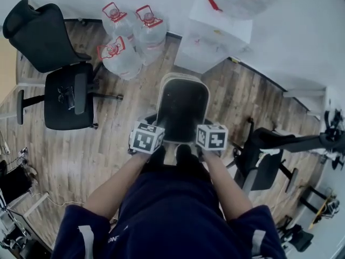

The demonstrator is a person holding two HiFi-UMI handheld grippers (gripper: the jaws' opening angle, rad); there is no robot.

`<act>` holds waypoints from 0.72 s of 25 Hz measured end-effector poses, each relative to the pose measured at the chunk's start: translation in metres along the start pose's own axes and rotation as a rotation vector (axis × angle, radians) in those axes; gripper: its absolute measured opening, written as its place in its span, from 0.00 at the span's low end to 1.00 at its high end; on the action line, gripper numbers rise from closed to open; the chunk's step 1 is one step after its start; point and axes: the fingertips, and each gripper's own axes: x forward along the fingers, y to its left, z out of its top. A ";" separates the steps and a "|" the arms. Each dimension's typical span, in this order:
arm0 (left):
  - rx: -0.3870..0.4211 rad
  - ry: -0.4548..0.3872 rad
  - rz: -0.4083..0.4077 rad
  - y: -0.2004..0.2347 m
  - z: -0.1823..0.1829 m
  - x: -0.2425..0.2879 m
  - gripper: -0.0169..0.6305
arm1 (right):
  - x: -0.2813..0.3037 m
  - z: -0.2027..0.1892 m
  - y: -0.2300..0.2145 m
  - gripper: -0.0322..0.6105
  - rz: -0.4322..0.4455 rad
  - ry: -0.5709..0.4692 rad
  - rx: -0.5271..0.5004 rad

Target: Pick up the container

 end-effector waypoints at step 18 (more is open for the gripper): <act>0.015 -0.063 -0.030 0.005 0.006 -0.024 0.21 | -0.014 0.003 0.021 0.16 -0.031 -0.054 0.018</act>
